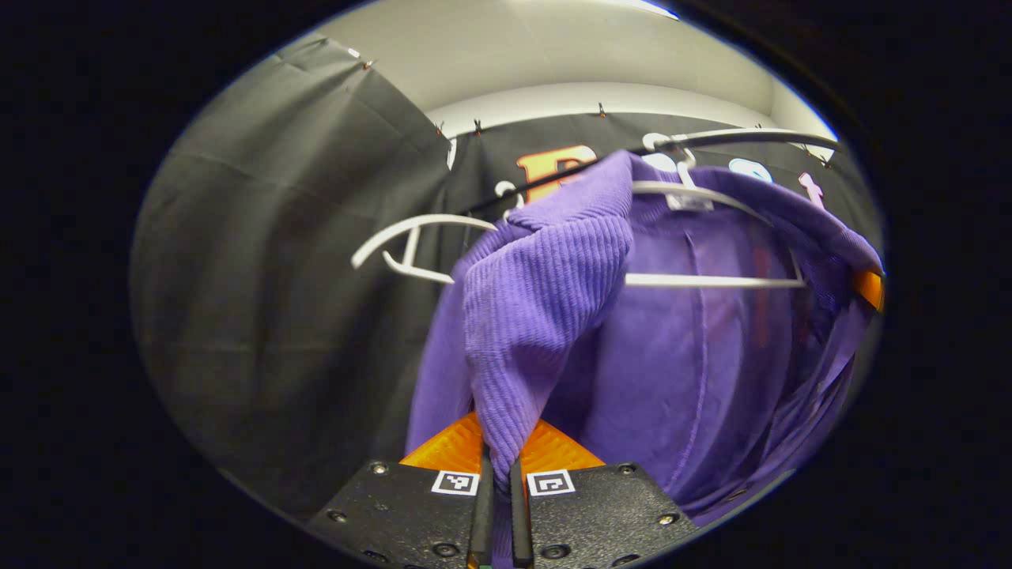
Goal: Grasp the clothes on the hanger with both hands and then place them into the laundry hamper below.
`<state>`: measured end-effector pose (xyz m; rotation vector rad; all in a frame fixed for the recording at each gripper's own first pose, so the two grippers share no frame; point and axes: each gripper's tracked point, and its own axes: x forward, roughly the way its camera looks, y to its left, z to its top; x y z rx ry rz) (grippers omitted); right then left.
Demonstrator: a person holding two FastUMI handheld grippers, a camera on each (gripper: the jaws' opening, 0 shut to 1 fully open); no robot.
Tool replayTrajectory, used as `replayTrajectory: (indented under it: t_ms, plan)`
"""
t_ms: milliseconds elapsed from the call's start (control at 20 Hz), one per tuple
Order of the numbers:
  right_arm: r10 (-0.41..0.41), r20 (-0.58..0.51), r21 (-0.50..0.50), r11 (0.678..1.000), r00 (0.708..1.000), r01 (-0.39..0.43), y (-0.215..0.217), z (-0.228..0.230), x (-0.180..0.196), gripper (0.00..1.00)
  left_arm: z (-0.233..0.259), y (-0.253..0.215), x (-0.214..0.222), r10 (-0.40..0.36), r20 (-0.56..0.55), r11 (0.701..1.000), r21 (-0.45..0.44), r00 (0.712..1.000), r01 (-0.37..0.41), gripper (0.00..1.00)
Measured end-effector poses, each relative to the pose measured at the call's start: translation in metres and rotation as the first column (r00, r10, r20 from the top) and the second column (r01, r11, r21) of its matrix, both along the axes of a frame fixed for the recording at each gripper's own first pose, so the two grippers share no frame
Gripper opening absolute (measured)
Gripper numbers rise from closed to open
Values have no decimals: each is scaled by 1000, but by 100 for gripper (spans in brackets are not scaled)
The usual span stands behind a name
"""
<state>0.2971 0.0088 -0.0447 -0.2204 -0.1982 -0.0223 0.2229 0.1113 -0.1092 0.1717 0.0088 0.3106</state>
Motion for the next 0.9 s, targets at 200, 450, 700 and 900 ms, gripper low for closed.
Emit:
replayTrajectory:
  t_ms: [200, 450, 700, 900]
  plan:
    - [-159, 59, -37, 986, 985, 162, -28, 15, 11, 10, 83, 43, 17, 65, 114, 998, -1, 991, -65, 11]
    - [-240, 51, 1, 971, 969, 240, -47, 23, 49, 10, 127, 76, 53, 82, 154, 993, 70, 985, -94, 9]
    - [-265, 48, -29, 964, 963, 266, -59, 19, 66, 10, 118, 75, 87, 65, 101, 993, 96, 993, -75, 10]
    - [-251, 12, -11, 968, 968, 251, -63, 8, 96, 10, 109, 84, 106, 43, 81, 998, 31, 996, -46, 7]
